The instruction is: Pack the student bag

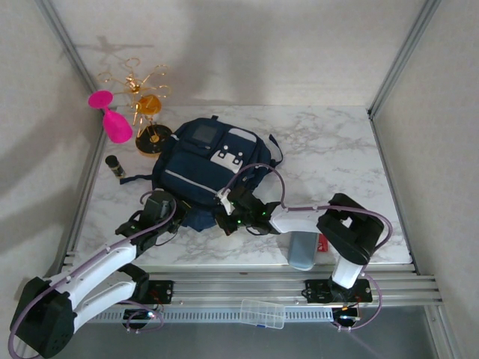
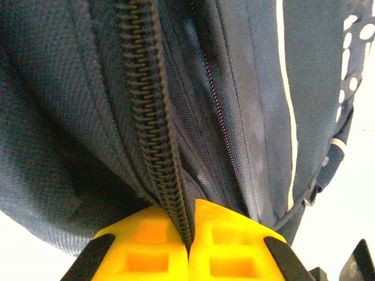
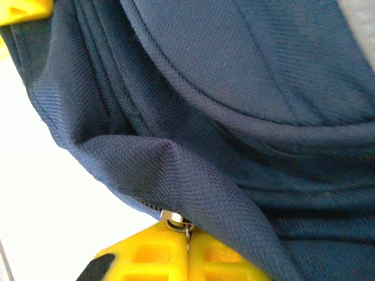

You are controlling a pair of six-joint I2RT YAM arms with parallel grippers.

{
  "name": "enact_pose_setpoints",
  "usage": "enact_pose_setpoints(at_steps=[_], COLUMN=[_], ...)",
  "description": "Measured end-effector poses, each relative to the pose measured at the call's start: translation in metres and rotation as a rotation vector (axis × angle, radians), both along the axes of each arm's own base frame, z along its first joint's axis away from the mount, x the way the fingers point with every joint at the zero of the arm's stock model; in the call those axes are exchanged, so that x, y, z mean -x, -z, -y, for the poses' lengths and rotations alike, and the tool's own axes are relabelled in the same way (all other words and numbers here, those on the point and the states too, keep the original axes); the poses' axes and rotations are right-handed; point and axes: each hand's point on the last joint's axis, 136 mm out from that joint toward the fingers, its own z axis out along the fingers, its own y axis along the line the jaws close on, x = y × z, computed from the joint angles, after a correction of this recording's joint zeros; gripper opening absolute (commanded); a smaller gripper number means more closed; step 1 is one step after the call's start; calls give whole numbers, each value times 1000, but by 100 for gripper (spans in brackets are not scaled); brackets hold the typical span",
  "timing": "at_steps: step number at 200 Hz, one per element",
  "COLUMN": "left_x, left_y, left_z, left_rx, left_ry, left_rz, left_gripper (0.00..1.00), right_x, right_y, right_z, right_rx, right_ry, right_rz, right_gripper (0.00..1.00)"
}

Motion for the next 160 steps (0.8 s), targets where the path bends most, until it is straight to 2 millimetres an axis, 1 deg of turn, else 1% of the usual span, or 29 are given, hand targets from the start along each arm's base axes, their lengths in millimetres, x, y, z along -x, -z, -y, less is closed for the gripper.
enact_pose_setpoints(at_steps=[17, 26, 53, 75, 87, 106, 125, 144, 160], left_x=[0, 1, 3, 5, 6, 5, 2, -2, -7], left_y=[-9, -14, -22, -25, -28, -33, -40, -45, -44], left_z=[0, -1, -4, -5, -4, -1, 1, 3, 0], left_rx=[-6, -13, -37, -57, -58, -47, -42, -63, -88], left_ry=[11, 15, 26, 34, 41, 54, 61, 79, 88], left_rz=[19, 28, 33, 27, 25, 35, 49, 56, 39], left_gripper=[0, 0, 0, 0, 0, 0, 0, 0, 0], right_x=[-2, -4, -13, -25, -33, -42, -42, -32, -15], right_y=[-13, -16, -5, -3, -7, -18, -23, -21, -18], right_z=[8, 18, 58, 79, 89, 97, 99, 102, 100], right_rx=[-9, 6, 93, 129, 127, 111, 102, 90, 80], right_ry=[60, 108, 249, 338, 378, 418, 425, 424, 409], right_rz=[4, 9, 8, 8, 13, 34, 45, 41, 27], right_gripper=[0, 0, 0, 0, 0, 0, 0, 0, 0])
